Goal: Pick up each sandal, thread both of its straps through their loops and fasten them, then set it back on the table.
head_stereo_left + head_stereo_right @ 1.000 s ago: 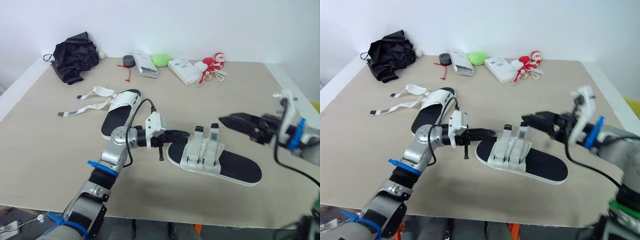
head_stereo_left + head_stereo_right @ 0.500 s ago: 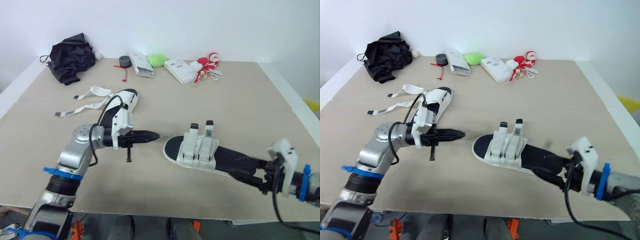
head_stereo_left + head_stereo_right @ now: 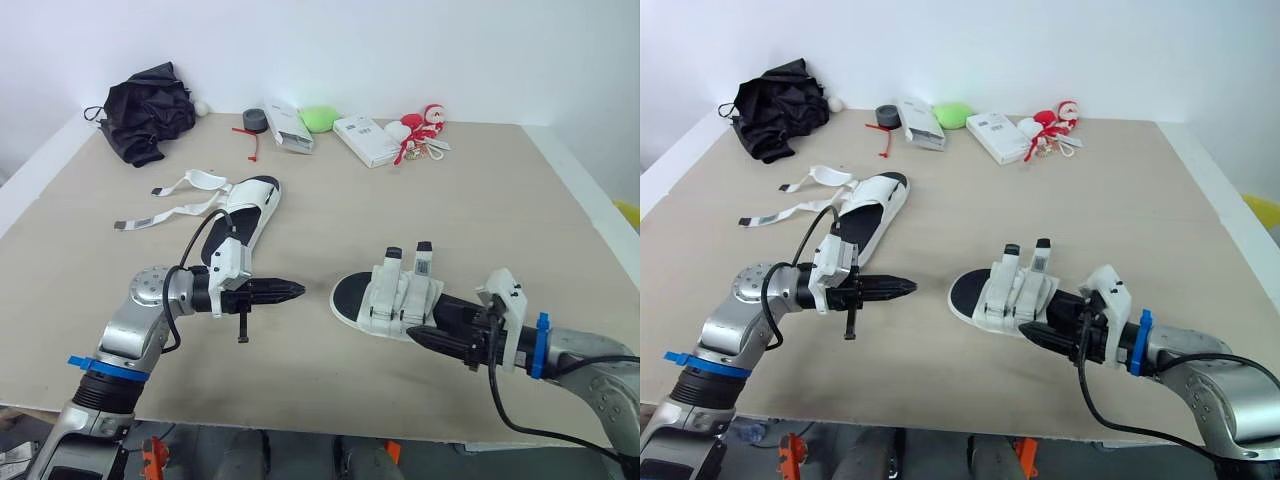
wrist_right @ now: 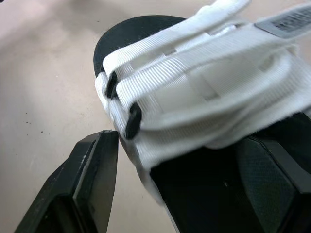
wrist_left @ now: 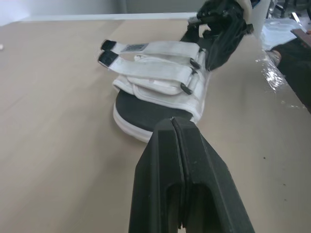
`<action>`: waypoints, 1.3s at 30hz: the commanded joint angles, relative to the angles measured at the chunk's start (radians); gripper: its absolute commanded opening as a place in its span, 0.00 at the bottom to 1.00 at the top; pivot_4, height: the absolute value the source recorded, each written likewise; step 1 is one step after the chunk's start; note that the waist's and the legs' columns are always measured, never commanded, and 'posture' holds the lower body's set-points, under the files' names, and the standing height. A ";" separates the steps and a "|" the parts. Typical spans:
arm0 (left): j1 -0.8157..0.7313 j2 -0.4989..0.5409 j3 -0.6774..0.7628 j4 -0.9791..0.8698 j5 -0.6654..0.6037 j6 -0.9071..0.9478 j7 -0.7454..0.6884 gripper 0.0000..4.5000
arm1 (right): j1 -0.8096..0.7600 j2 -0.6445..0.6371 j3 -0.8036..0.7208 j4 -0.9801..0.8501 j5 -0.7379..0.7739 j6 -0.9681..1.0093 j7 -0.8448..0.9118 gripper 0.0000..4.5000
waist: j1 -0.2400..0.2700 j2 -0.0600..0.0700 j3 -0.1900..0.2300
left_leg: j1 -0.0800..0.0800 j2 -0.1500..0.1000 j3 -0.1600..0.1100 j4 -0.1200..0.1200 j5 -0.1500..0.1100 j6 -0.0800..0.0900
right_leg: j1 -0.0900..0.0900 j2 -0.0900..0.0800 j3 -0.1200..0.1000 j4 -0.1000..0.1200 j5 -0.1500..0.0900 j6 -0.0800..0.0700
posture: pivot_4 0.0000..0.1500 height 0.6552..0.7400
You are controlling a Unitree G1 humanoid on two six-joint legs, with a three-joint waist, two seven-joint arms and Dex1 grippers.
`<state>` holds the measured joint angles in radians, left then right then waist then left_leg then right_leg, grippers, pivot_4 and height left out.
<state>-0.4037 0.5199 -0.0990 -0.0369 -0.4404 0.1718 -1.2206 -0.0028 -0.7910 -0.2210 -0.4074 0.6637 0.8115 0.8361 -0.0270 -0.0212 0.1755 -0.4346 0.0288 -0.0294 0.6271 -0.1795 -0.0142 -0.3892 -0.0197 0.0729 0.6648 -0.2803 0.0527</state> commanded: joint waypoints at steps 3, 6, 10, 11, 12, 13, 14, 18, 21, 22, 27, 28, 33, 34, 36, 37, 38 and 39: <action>0.010 -0.004 0.048 -0.065 -0.060 0.034 0.032 0.00 | -0.025 0.000 0.043 0.047 -0.035 -0.032 0.000 0.38 | 0.000 0.000 0.000 | 0.001 0.001 0.000 0.000 0.000 0.000 | 0.001 0.001 0.000 0.000 0.001 0.000 | 1.00 0.98; 0.014 -0.003 0.066 -0.080 -0.090 0.064 0.054 0.00 | -0.036 -0.001 0.050 0.067 -0.033 -0.044 0.003 0.09 | 0.000 0.000 0.000 | 0.004 0.001 0.001 0.001 0.001 -0.001 | 0.003 0.001 0.000 0.000 0.003 -0.001 | 1.00 0.98; 0.020 -0.004 0.078 -0.096 -0.102 0.077 0.082 0.00 | -0.054 0.006 0.043 0.081 -0.016 -0.053 0.003 0.01 | 0.001 0.000 0.000 | 0.004 0.001 0.001 0.005 0.002 -0.001 | 0.005 0.000 0.001 0.000 0.004 -0.003 | 1.00 0.98; 0.025 -0.004 0.082 -0.099 -0.102 0.075 0.091 0.00 | -0.084 0.024 0.024 0.105 -0.005 -0.044 -0.024 0.01 | 0.000 -0.001 0.000 | 0.004 0.001 0.001 0.005 0.002 -0.001 | 0.005 0.000 0.001 0.000 0.004 -0.003 | 1.00 0.98; 0.028 -0.004 0.084 -0.101 -0.099 0.072 0.100 0.00 | -0.117 0.040 0.004 0.132 0.004 -0.034 -0.051 0.01 | 0.000 -0.001 0.001 | 0.004 0.001 0.002 0.006 0.002 -0.001 | 0.005 0.000 0.001 0.000 0.004 -0.003 | 1.00 0.98; 0.031 -0.006 0.087 -0.100 -0.092 0.066 0.111 0.00 | -0.155 0.055 -0.017 0.161 0.009 -0.028 -0.083 0.01 | 0.000 -0.001 0.001 | 0.004 0.001 0.002 0.006 0.002 -0.001 | 0.005 0.000 0.001 0.000 0.004 -0.004 | 1.00 0.98; 0.033 -0.006 0.088 -0.100 -0.087 0.062 0.118 0.00 | -0.179 0.065 -0.030 0.178 0.010 -0.024 -0.103 0.01 | -0.002 -0.001 0.001 | 0.004 0.001 0.003 0.006 0.002 -0.001 | 0.005 0.000 0.002 0.000 0.005 -0.005 | 1.00 0.98; 0.029 -0.027 0.081 -0.085 -0.056 0.039 0.162 0.00 | -0.394 0.102 -0.094 0.344 -0.024 -0.013 -0.279 0.01 | 0.000 0.001 0.004 | -0.002 0.000 0.008 0.007 0.005 0.000 | -0.003 -0.001 0.006 0.000 0.012 0.002 | 1.00 0.98; 0.028 -0.041 0.076 -0.083 -0.054 0.037 0.173 0.00 | -0.538 0.114 -0.086 0.506 -0.097 0.000 -0.400 0.01 | -0.001 0.000 0.004 | -0.004 0.000 0.009 0.007 0.005 0.000 | -0.006 0.000 0.008 0.000 0.014 0.002 | 1.00 0.98; 0.026 -0.048 0.074 -0.079 -0.049 0.032 0.180 0.00 | -0.588 0.125 -0.085 0.569 -0.123 -0.002 -0.445 0.01 | -0.001 0.000 0.004 | -0.005 0.000 0.010 0.006 0.006 0.000 | -0.008 0.000 0.009 0.001 0.016 0.000 | 1.00 0.98; -0.007 -0.090 0.068 -0.045 -0.033 0.019 0.214 0.00 | -0.759 0.211 -0.021 0.846 -0.261 -0.090 -0.567 0.09 | -0.002 0.000 0.004 | -0.008 -0.001 0.011 0.000 0.006 -0.001 | -0.013 0.000 0.011 0.000 0.016 -0.001 | 1.00 0.98; -0.012 -0.094 0.064 -0.039 -0.028 0.016 0.215 0.00 | -0.776 0.223 -0.001 0.890 -0.291 -0.111 -0.579 0.19 | -0.006 0.000 0.004 | -0.008 0.000 0.011 0.000 0.006 -0.001 | -0.013 0.001 0.011 0.001 0.016 -0.001 | 1.00 0.98; -0.025 -0.110 0.059 -0.028 -0.019 0.010 0.219 0.00 | -0.822 0.266 -0.018 0.956 -0.321 -0.147 -0.619 0.64 | -0.015 0.000 0.004 | -0.007 0.000 0.012 0.000 0.006 -0.001 | -0.014 0.001 0.013 0.001 0.017 -0.001 | 1.00 0.98; -0.026 -0.113 0.059 -0.027 -0.019 0.011 0.219 0.00 | -0.822 0.269 -0.035 0.951 -0.310 -0.137 -0.622 0.75 | -0.016 0.000 0.004 | -0.007 0.000 0.012 0.000 0.006 -0.001 | -0.014 0.000 0.012 0.001 0.017 -0.001 | 1.00 0.98; -0.029 -0.118 0.056 -0.024 -0.017 0.011 0.220 0.00 | -0.804 0.261 -0.047 0.910 -0.292 -0.118 -0.592 0.99 | -0.014 0.000 0.004 | -0.007 0.000 0.012 0.000 0.007 -0.002 | -0.013 0.000 0.012 0.001 0.018 -0.001 | 1.00 0.98; -0.030 -0.121 0.054 -0.022 -0.015 0.010 0.221 0.00 | -0.794 0.256 -0.054 0.887 -0.277 -0.095 -0.573 0.99 | -0.013 0.000 0.004 | -0.007 0.000 0.012 0.001 0.007 -0.002 | -0.013 0.000 0.012 0.001 0.018 -0.001 | 1.00 0.98; -0.033 -0.125 0.052 -0.019 -0.013 0.010 0.222 0.00 | -0.777 0.245 -0.065 0.849 -0.252 -0.065 -0.542 0.99 | -0.012 0.000 0.004 | -0.008 -0.001 0.012 0.001 0.007 -0.002 | -0.013 0.000 0.012 0.001 0.018 0.000 | 1.00 0.98; -0.034 -0.127 0.050 -0.017 -0.011 0.011 0.223 0.00 | -0.765 0.238 -0.074 0.823 -0.234 -0.042 -0.522 0.99 | -0.012 0.000 0.004 | -0.008 -0.001 0.012 0.001 0.007 -0.002 | -0.012 0.000 0.012 0.001 0.018 0.000 | 1.00 0.98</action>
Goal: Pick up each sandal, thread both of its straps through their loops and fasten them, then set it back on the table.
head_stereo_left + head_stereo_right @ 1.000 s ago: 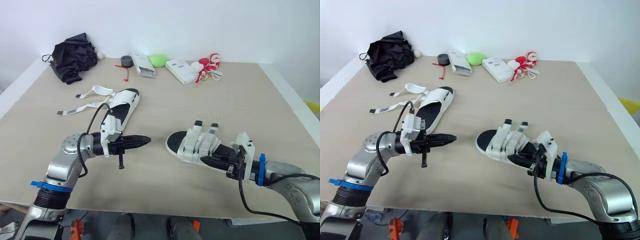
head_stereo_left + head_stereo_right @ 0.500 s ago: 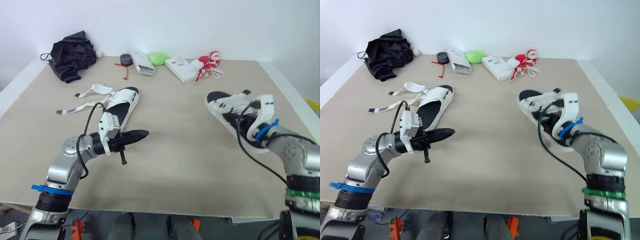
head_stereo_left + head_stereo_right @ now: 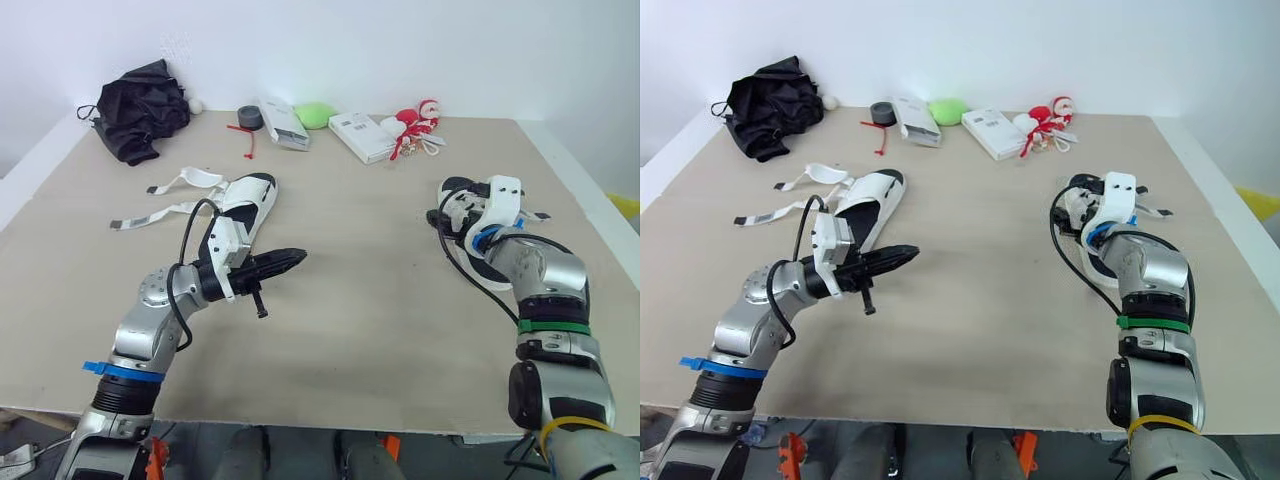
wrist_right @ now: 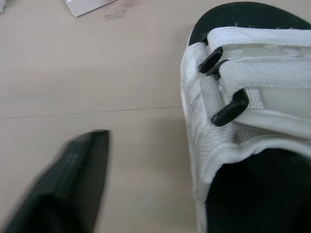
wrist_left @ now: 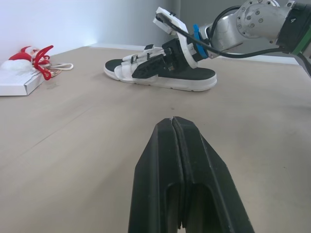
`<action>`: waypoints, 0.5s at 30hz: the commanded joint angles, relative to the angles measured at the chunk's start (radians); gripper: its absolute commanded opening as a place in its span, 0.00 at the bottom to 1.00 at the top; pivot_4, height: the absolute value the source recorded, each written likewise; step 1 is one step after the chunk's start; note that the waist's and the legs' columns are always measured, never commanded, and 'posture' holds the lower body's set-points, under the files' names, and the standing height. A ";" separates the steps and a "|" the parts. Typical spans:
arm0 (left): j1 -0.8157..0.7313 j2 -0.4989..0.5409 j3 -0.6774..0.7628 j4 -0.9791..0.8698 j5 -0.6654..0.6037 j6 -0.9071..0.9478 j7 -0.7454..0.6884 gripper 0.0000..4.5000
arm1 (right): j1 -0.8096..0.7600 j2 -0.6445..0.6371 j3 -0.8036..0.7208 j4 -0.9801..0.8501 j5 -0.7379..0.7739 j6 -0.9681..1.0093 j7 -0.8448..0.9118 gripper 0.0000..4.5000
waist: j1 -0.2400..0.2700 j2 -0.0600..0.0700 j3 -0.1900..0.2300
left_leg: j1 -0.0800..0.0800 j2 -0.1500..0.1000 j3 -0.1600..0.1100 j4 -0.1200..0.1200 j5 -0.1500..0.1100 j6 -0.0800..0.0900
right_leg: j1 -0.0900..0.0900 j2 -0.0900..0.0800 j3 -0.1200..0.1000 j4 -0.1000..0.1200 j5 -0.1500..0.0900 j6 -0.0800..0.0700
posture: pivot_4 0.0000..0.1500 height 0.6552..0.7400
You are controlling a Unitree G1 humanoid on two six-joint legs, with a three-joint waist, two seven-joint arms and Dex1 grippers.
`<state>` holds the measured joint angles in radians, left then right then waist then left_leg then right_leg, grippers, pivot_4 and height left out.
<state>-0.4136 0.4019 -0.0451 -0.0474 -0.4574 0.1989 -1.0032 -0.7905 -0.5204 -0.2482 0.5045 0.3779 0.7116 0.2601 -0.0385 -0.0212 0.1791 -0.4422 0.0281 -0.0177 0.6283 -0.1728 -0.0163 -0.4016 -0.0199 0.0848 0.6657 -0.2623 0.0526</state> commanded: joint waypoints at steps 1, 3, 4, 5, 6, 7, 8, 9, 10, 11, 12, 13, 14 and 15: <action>-0.027 -0.011 -0.003 -0.004 0.006 -0.014 0.010 0.00 | 0.046 -0.055 -0.043 -0.135 0.061 0.074 0.089 0.99 | 0.000 0.000 0.000 | 0.000 0.000 0.000 0.000 0.000 0.000 | 0.000 0.000 0.000 0.000 0.000 0.000 | 1.00 0.98; -0.030 -0.014 0.001 -0.002 0.006 -0.007 0.018 0.00 | 0.092 -0.103 -0.034 -0.207 0.074 0.102 0.154 0.99 | -0.001 0.000 0.000 | 0.000 0.000 0.000 0.000 0.000 0.000 | 0.000 0.000 0.000 0.000 0.000 0.000 | 1.00 0.98; -0.031 -0.014 0.005 -0.002 0.004 -0.001 0.023 0.00 | 0.119 -0.136 -0.032 -0.240 0.085 0.123 0.197 0.99 | -0.002 0.000 0.000 | 0.000 0.000 0.000 0.000 0.000 0.000 | 0.000 0.000 0.000 0.000 0.000 0.000 | 1.00 0.98; -0.032 -0.014 0.008 -0.004 0.002 0.004 0.028 0.00 | 0.145 -0.171 -0.025 -0.263 0.093 0.143 0.243 0.99 | 0.000 0.000 0.000 | 0.000 0.000 0.000 0.000 0.000 0.000 | 0.000 0.000 0.000 0.000 0.000 0.000 | 1.00 0.98; -0.031 -0.015 0.013 -0.007 -0.001 0.011 0.035 0.00 | 0.185 -0.222 -0.007 -0.292 0.089 0.147 0.302 0.99 | 0.001 0.000 0.000 | 0.000 0.000 0.000 -0.001 0.000 0.000 | 0.000 0.000 0.000 0.000 0.000 0.000 | 1.00 0.98; -0.030 -0.015 0.017 -0.010 -0.002 0.016 0.040 0.00 | 0.220 -0.267 0.009 -0.315 0.084 0.144 0.356 0.99 | 0.003 0.000 0.000 | 0.000 0.000 0.000 -0.001 0.000 0.000 | 0.000 0.000 0.000 0.000 0.000 0.000 | 1.00 0.98; -0.029 -0.015 0.020 -0.013 -0.003 0.020 0.046 0.00 | 0.254 -0.308 0.015 -0.341 0.093 0.148 0.411 0.99 | 0.003 0.000 0.000 | 0.000 0.000 0.000 -0.001 0.000 0.000 | 0.000 0.000 0.000 0.000 0.000 0.001 | 1.00 0.98; -0.027 -0.015 0.026 -0.015 -0.002 0.026 0.058 0.00 | 0.290 -0.346 0.017 -0.376 0.102 0.142 0.462 0.99 | 0.003 0.000 0.000 | 0.000 0.000 0.000 0.000 0.000 0.000 | 0.000 0.000 0.000 0.000 0.000 0.001 | 1.00 0.98; -0.027 -0.015 0.033 -0.016 0.000 0.031 0.072 0.00 | 0.321 -0.376 0.012 -0.408 0.116 0.141 0.506 0.99 | 0.002 0.000 0.000 | 0.000 0.000 0.000 0.000 0.000 0.000 | 0.000 0.000 0.000 0.000 0.000 0.001 | 1.00 0.98; -0.027 -0.016 0.036 -0.017 0.001 0.034 0.083 0.00 | 0.340 -0.394 0.008 -0.428 0.124 0.139 0.534 0.99 | 0.000 0.000 0.000 | 0.000 0.000 0.000 0.000 0.000 0.000 | 0.000 0.001 0.000 0.000 0.000 0.000 | 1.00 0.98; -0.029 -0.018 0.048 -0.016 0.001 0.044 0.108 0.00 | 0.371 -0.414 -0.008 -0.469 0.145 0.137 0.572 0.99 | -0.004 0.000 0.000 | 0.000 0.000 0.000 0.000 0.000 0.000 | 0.000 0.001 0.000 0.000 0.000 0.000 | 1.00 0.98; -0.032 -0.020 0.061 -0.011 0.002 0.065 0.141 0.00 | 0.396 -0.423 -0.026 -0.511 0.169 0.141 0.602 0.99 | -0.008 0.000 0.000 | 0.001 0.001 0.000 0.000 0.000 0.000 | 0.000 0.001 0.001 0.000 0.000 0.000 | 1.00 0.98; -0.040 -0.025 0.080 0.013 0.018 0.086 0.201 0.09 | 0.423 -0.423 -0.049 -0.568 0.203 0.146 0.626 1.00 | -0.010 0.000 0.000 | 0.003 0.002 0.001 0.001 0.000 0.000 | 0.001 0.002 0.001 0.000 -0.001 0.002 | 1.00 0.98; -0.042 -0.026 0.091 0.025 0.021 0.106 0.233 0.12 | 0.444 -0.418 -0.061 -0.617 0.225 0.145 0.641 1.00 | -0.011 0.000 0.000 | 0.003 0.002 0.000 0.001 0.000 0.000 | 0.001 0.003 0.001 0.000 -0.003 0.005 | 1.00 0.98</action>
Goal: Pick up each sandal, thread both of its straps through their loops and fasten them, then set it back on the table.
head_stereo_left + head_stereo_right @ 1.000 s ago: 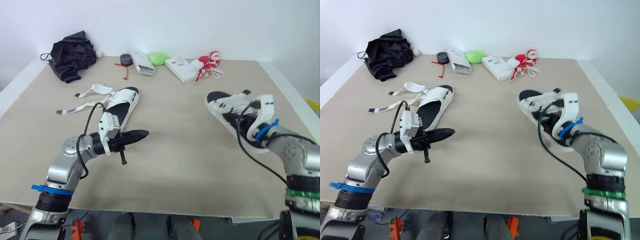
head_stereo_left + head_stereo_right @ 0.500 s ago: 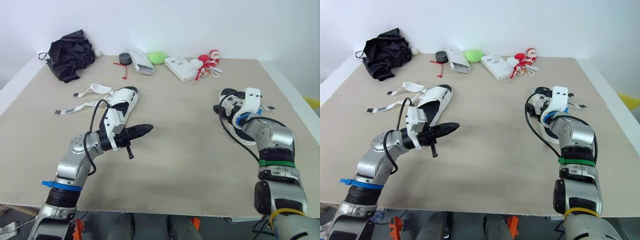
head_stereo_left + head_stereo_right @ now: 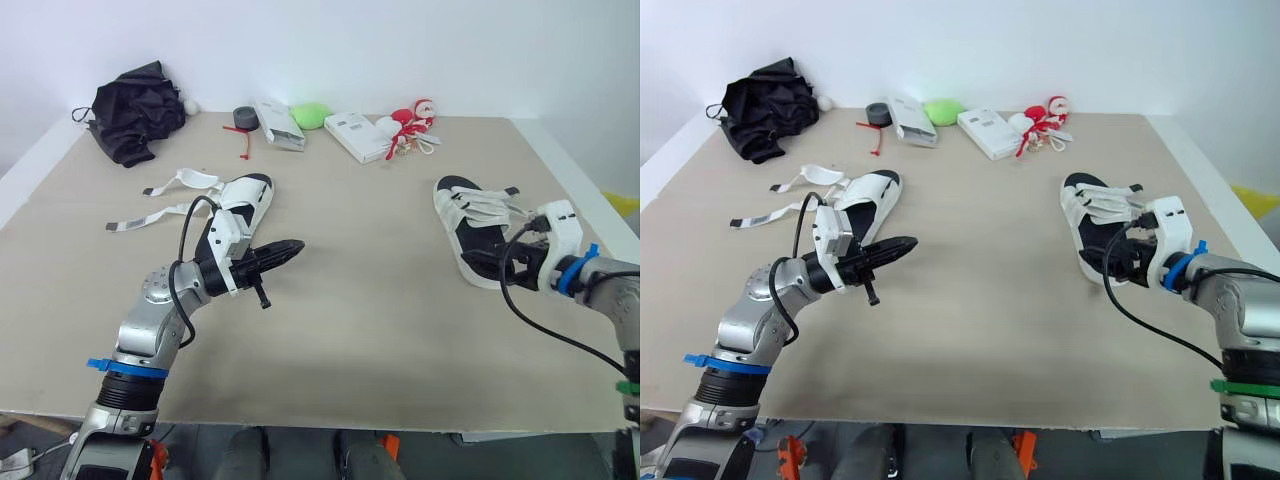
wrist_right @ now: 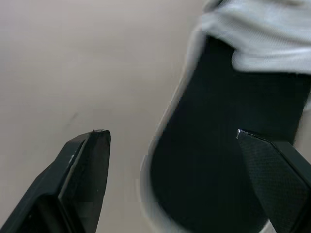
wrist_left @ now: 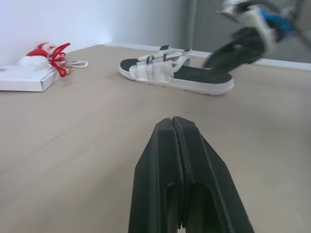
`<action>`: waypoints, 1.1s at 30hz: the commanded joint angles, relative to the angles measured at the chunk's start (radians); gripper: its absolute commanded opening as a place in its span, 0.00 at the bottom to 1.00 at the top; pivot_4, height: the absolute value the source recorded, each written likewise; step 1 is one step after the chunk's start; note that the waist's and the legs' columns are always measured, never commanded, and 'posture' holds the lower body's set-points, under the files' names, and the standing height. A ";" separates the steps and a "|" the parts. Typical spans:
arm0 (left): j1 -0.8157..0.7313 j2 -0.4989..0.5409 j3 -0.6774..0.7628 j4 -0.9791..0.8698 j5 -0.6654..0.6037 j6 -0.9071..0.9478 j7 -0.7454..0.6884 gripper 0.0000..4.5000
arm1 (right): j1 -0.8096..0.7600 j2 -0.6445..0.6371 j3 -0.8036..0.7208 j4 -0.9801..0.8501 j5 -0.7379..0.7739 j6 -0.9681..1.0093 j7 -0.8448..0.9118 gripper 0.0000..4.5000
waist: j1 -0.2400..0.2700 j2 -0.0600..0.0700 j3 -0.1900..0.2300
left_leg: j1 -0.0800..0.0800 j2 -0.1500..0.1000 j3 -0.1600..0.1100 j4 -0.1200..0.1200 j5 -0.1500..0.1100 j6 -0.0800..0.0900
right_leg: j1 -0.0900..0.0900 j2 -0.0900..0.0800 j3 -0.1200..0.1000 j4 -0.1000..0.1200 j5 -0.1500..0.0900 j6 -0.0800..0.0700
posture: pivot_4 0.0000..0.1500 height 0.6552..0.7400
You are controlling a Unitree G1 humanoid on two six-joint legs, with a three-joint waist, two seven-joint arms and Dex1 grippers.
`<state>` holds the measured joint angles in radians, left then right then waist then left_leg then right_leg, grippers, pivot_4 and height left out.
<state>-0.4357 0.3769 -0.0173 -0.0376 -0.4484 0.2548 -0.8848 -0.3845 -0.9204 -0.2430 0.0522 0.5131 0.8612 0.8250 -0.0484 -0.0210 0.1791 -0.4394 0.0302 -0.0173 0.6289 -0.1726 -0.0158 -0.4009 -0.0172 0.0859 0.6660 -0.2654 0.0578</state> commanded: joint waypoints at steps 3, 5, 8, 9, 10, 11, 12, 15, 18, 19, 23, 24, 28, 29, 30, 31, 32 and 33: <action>-0.014 0.006 0.055 0.028 0.045 0.076 0.164 0.37 | 0.084 0.008 -0.064 -0.299 0.159 0.013 0.097 1.00 | 0.000 0.000 0.000 | 0.001 0.001 -0.002 0.001 0.001 0.002 | 0.000 0.002 0.000 0.001 0.001 0.000 | 1.00 0.98; -0.016 -0.002 0.055 0.033 0.073 0.090 0.219 0.55 | 0.099 0.032 -0.053 -0.379 0.203 0.026 0.089 1.00 | 0.001 0.000 0.000 | 0.001 0.001 -0.004 0.002 0.002 0.002 | 0.001 0.003 -0.001 0.001 0.002 0.000 | 1.00 0.98; -0.052 -0.047 0.073 0.082 0.115 0.149 0.371 0.82 | 0.095 0.080 -0.041 -0.454 0.252 0.049 0.049 1.00 | 0.004 0.000 0.000 | 0.000 0.001 -0.003 0.003 0.003 0.000 | 0.002 0.002 -0.001 0.001 0.003 0.001 | 1.00 0.98; -0.064 -0.062 0.079 0.099 0.126 0.181 0.421 0.87 | 0.095 0.091 -0.038 -0.469 0.258 0.056 0.035 1.00 | 0.005 -0.001 0.001 | 0.000 0.000 -0.003 0.005 0.003 0.000 | 0.002 0.002 -0.001 0.001 0.003 0.002 | 1.00 0.98; -0.076 -0.071 0.066 0.114 0.150 0.193 0.447 0.98 | 0.100 0.100 -0.038 -0.485 0.266 0.063 0.021 1.00 | 0.006 -0.001 0.001 | -0.001 -0.001 -0.003 0.006 0.004 -0.001 | 0.002 0.001 -0.001 0.001 0.004 0.003 | 1.00 0.98; -0.093 -0.087 0.066 0.132 0.158 0.216 0.485 0.98 | 0.107 0.109 -0.040 -0.502 0.278 0.069 0.007 1.00 | 0.006 -0.002 0.001 | -0.001 -0.001 -0.003 0.006 0.004 -0.001 | 0.002 0.000 -0.001 0.001 0.004 0.003 | 1.00 0.98; -0.110 -0.100 0.070 0.149 0.161 0.235 0.515 0.98 | 0.112 0.116 -0.042 -0.515 0.288 0.074 -0.004 1.00 | 0.006 -0.002 0.001 | -0.001 -0.001 -0.003 0.006 0.004 -0.002 | 0.002 0.000 0.000 0.001 0.004 0.004 | 1.00 0.98; -0.160 -0.112 0.064 0.208 0.181 0.279 0.557 0.98 | 0.119 0.126 -0.045 -0.537 0.305 0.083 -0.026 1.00 | 0.015 -0.003 0.001 | -0.001 -0.002 -0.003 0.006 0.004 -0.002 | 0.003 -0.001 -0.001 0.001 0.004 0.004 | 1.00 0.98; -0.223 -0.135 0.065 0.291 0.188 0.313 0.579 0.98 | 0.120 0.137 -0.058 -0.580 0.345 0.093 -0.050 1.00 | 0.020 -0.003 0.001 | -0.001 -0.002 -0.003 0.006 0.005 -0.003 | 0.002 0.000 -0.001 0.001 0.005 0.004 | 1.00 0.98; -0.249 -0.144 0.069 0.326 0.188 0.323 0.588 0.98 | 0.113 0.146 -0.065 -0.599 0.364 0.089 -0.060 1.00 | 0.021 -0.003 0.001 | -0.001 -0.002 -0.003 0.006 0.005 -0.003 | 0.002 0.000 -0.001 0.001 0.005 0.004 | 1.00 0.98; -0.360 -0.156 0.073 0.455 0.210 0.283 0.607 0.98 | 0.072 0.204 -0.054 -0.640 0.345 0.036 -0.152 1.00 | 0.025 -0.003 0.001 | -0.001 -0.002 -0.004 0.006 0.006 -0.003 | 0.003 0.000 -0.001 0.001 0.005 0.003 | 1.00 0.98; -0.383 -0.156 0.075 0.479 0.214 0.273 0.607 0.98 | 0.063 0.219 -0.049 -0.641 0.341 0.031 -0.176 1.00 | 0.025 -0.003 0.001 | -0.001 -0.002 -0.004 0.006 0.006 -0.004 | 0.003 0.000 -0.001 0.001 0.006 0.004 | 1.00 0.98; -0.442 -0.146 0.060 0.564 0.243 0.239 0.580 0.98 | 0.041 0.247 -0.032 -0.633 0.334 0.019 -0.230 1.00 | 0.025 -0.004 0.001 | -0.001 -0.002 -0.003 0.006 0.008 -0.006 | 0.002 0.000 -0.001 0.000 0.007 0.004 | 1.00 0.98; -0.455 -0.141 0.057 0.584 0.253 0.228 0.575 0.98 | 0.036 0.252 -0.032 -0.633 0.338 0.017 -0.238 1.00 | 0.025 -0.004 0.001 | -0.002 -0.002 -0.003 0.006 0.008 -0.006 | 0.002 0.000 -0.001 0.000 0.007 0.004 | 1.00 0.98; -0.466 -0.138 0.055 0.603 0.260 0.221 0.572 0.98 | 0.032 0.256 -0.032 -0.634 0.342 0.015 -0.243 1.00 | 0.025 -0.004 0.001 | -0.002 -0.002 -0.003 0.005 0.008 -0.006 | 0.002 0.000 -0.001 0.000 0.007 0.004 | 1.00 0.98; -0.481 -0.134 0.053 0.629 0.268 0.212 0.569 0.98 | 0.029 0.260 -0.030 -0.635 0.344 0.012 -0.249 1.00 | 0.025 -0.004 0.001 | -0.002 -0.002 -0.003 0.005 0.008 -0.006 | 0.001 0.000 -0.001 0.000 0.007 0.004 | 1.00 0.98; -0.500 -0.132 0.052 0.665 0.278 0.195 0.568 0.98 | 0.027 0.264 -0.028 -0.634 0.342 0.008 -0.254 1.00 | 0.025 -0.004 0.001 | -0.003 -0.002 -0.003 0.005 0.008 -0.006 | 0.001 0.000 -0.001 0.000 0.008 0.004 | 1.00 0.98; -0.516 -0.132 0.056 0.697 0.281 0.184 0.565 0.98 | 0.026 0.266 -0.025 -0.635 0.342 0.007 -0.258 1.00 | 0.026 -0.004 0.001 | -0.003 -0.002 -0.004 0.004 0.008 -0.006 | 0.000 0.000 -0.001 0.000 0.008 0.003 | 1.00 0.98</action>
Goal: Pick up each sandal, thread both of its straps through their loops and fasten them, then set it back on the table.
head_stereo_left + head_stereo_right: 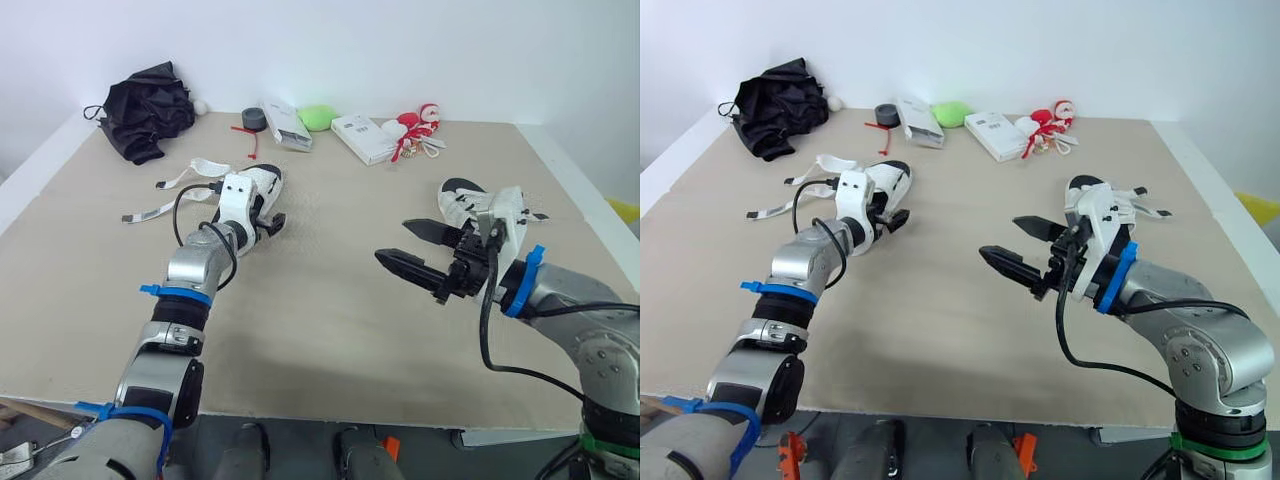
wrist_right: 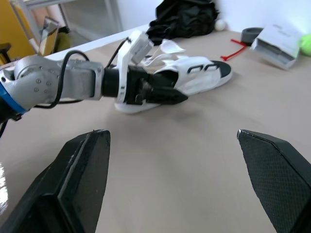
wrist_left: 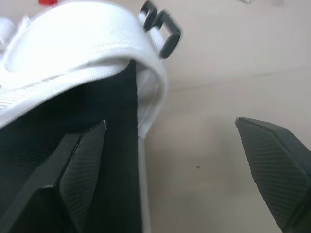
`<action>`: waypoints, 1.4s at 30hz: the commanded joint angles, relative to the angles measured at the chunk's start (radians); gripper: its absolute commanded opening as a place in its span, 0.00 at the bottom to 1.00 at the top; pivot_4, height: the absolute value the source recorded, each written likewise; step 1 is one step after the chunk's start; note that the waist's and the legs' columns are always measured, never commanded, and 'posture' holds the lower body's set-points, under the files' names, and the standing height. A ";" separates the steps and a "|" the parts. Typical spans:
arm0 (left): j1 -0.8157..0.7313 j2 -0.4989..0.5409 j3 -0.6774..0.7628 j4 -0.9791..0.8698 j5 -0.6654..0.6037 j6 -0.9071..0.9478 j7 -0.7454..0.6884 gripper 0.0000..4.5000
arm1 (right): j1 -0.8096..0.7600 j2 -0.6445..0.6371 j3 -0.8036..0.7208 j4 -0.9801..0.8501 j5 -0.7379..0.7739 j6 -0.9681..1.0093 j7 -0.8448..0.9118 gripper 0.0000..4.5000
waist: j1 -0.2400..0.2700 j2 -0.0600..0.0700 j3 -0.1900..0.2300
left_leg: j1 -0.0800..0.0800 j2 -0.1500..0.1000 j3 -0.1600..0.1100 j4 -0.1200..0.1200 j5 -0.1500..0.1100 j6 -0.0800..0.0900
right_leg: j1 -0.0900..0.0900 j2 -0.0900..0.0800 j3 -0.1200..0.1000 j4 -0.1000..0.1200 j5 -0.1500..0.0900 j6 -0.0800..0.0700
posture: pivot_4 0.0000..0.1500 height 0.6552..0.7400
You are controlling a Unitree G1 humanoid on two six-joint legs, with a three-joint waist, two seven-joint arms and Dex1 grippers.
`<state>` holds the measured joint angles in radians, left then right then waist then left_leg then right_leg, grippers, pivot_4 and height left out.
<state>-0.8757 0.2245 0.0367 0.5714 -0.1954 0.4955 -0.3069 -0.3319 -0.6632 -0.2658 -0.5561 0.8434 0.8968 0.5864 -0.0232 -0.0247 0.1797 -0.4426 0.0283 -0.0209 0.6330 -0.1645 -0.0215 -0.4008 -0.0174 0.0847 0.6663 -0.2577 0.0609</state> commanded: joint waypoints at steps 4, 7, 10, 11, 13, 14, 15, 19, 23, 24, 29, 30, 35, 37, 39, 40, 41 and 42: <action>-0.160 0.013 0.006 0.273 0.058 -0.141 -0.012 0.98 | -0.026 0.015 0.006 -0.030 0.007 -0.032 -0.037 1.00 | 0.001 0.000 0.000 | 0.000 0.000 0.000 0.000 0.000 0.000 | 0.000 0.000 0.000 0.000 0.000 0.000 | 1.00 0.98; -0.250 -0.003 0.015 0.435 0.074 -0.229 -0.003 0.98 | -0.019 0.015 0.008 -0.031 0.008 -0.035 -0.048 1.00 | 0.001 0.000 0.000 | -0.001 0.000 0.000 0.000 0.000 0.000 | -0.001 0.000 -0.001 0.000 0.000 0.001 | 1.00 0.98; -0.313 -0.014 0.030 0.545 0.082 -0.305 0.007 0.98 | -0.018 0.015 0.010 -0.033 0.012 -0.036 -0.058 1.00 | 0.001 -0.001 0.000 | -0.001 0.000 0.000 0.000 0.000 0.000 | -0.001 0.000 0.000 0.000 0.000 0.001 | 1.00 0.98; -0.331 -0.019 0.035 0.573 0.084 -0.328 0.010 0.98 | -0.016 0.014 0.011 -0.031 0.009 -0.036 -0.062 1.00 | 0.001 -0.001 0.000 | -0.002 0.000 0.000 0.000 0.000 0.000 | -0.001 0.000 0.000 -0.001 -0.001 0.001 | 1.00 0.98; -0.356 -0.032 0.040 0.613 0.088 -0.368 0.005 0.78 | -0.008 0.014 0.014 -0.032 0.002 -0.036 -0.070 1.00 | 0.001 -0.001 0.000 | -0.003 0.000 0.000 -0.001 0.000 0.000 | -0.003 0.000 -0.001 -0.001 0.000 0.001 | 1.00 0.98; -0.359 -0.035 0.040 0.623 0.090 -0.379 0.001 0.66 | -0.005 0.015 0.014 -0.035 0.003 -0.035 -0.074 1.00 | 0.001 -0.001 0.000 | -0.004 0.000 0.000 -0.001 0.000 0.000 | -0.003 0.000 -0.001 -0.001 0.000 0.000 | 1.00 0.98; -0.359 -0.038 0.040 0.630 0.090 -0.387 -0.002 0.58 | -0.002 0.016 0.013 -0.040 0.006 -0.035 -0.079 1.00 | 0.002 -0.001 0.000 | -0.004 -0.001 0.000 -0.001 0.000 0.000 | -0.003 0.000 -0.001 -0.001 0.000 0.000 | 1.00 0.98; -0.340 -0.045 0.046 0.636 0.089 -0.404 -0.018 0.14 | 0.013 0.017 0.007 -0.050 0.012 -0.033 -0.095 1.00 | 0.001 -0.001 0.000 | -0.006 -0.001 0.000 -0.002 0.000 0.000 | -0.005 -0.001 0.000 0.000 0.001 -0.002 | 1.00 0.98; -0.316 -0.045 0.047 0.624 0.092 -0.410 -0.032 0.02 | 0.022 0.015 0.000 -0.056 0.023 -0.031 -0.104 1.00 | 0.001 -0.001 0.000 | -0.006 -0.001 0.000 -0.002 0.000 0.000 | -0.005 -0.001 -0.001 0.000 0.001 -0.001 | 1.00 0.98; -0.312 -0.044 0.045 0.620 0.093 -0.411 -0.038 0.02 | 0.024 0.013 -0.001 -0.056 0.026 -0.031 -0.104 1.00 | 0.001 -0.001 0.000 | -0.006 -0.001 0.000 -0.001 0.000 0.000 | -0.005 -0.001 0.000 0.000 0.001 -0.001 | 1.00 0.98; -0.247 -0.068 0.001 0.437 0.029 -0.385 -0.376 0.02 | 0.031 -0.009 -0.025 -0.043 0.055 -0.030 -0.083 1.00 | 0.001 -0.001 0.000 | -0.006 -0.002 0.000 -0.001 0.000 -0.001 | -0.005 -0.001 -0.001 0.000 0.001 -0.002 | 1.00 0.98; -0.200 -0.061 -0.049 0.342 0.021 -0.373 -0.500 0.02 | 0.034 -0.018 -0.036 -0.035 0.060 -0.031 -0.073 1.00 | 0.002 0.000 0.000 | -0.006 -0.002 0.000 -0.001 0.000 -0.001 | -0.005 -0.001 -0.001 0.000 0.001 -0.002 | 1.00 0.98; 0.010 0.059 -0.209 -0.075 -0.033 -0.351 -0.922 0.00 | 0.065 -0.084 -0.073 0.042 0.019 -0.038 -0.031 0.91 | 0.000 0.000 0.000 | -0.007 -0.003 0.000 -0.003 0.000 -0.001 | -0.005 -0.004 -0.001 0.000 0.002 -0.004 | 1.00 0.98; 0.060 0.115 -0.226 -0.160 -0.059 -0.337 -1.025 0.00 | 0.079 -0.105 -0.084 0.088 0.003 -0.048 -0.010 0.82 | -0.002 0.000 0.000 | -0.007 -0.003 0.000 -0.003 0.000 -0.001 | -0.005 -0.004 -0.001 -0.001 0.002 -0.005 | 1.00 0.98; 0.099 0.154 -0.239 -0.214 -0.082 -0.318 -1.100 0.00 | 0.093 -0.117 -0.080 0.131 -0.024 -0.070 0.013 0.63 | -0.006 0.000 0.000 | -0.005 0.000 0.000 -0.003 0.000 -0.001 | -0.005 -0.001 -0.001 0.000 0.002 -0.007 | 1.00 0.98; 0.120 0.172 -0.245 -0.240 -0.096 -0.309 -1.138 0.00 | 0.101 -0.124 -0.069 0.157 -0.045 -0.083 0.027 0.55 | -0.006 0.000 0.000 | -0.004 0.001 0.000 -0.003 0.000 0.000 | -0.005 0.000 -0.001 0.000 0.003 -0.008 | 1.00 0.98; 0.136 0.181 -0.246 -0.249 -0.103 -0.298 -1.153 0.00 | 0.114 -0.135 -0.051 0.182 -0.069 -0.101 0.051 0.55 | -0.007 0.000 0.000 | -0.004 0.001 0.000 -0.003 0.000 0.000 | -0.005 0.000 -0.001 0.000 0.002 -0.008 | 1.00 0.98; 0.147 0.187 -0.246 -0.256 -0.107 -0.290 -1.160 0.00 | 0.123 -0.143 -0.039 0.197 -0.086 -0.114 0.071 0.45 | -0.008 0.000 0.000 | -0.003 0.001 0.000 -0.003 0.001 0.000 | -0.005 0.001 -0.001 0.001 0.002 -0.008 | 1.00 0.98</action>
<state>-0.7674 0.3835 -0.2014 0.4085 -0.2443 0.1759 -1.3799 -0.2301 -0.7689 -0.3206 -0.4153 0.8212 0.8524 0.5866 -0.0307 -0.0246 0.1798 -0.4457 0.0298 -0.0212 0.6300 -0.1631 -0.0201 -0.4053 -0.0164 0.0837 0.6671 -0.2553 0.0528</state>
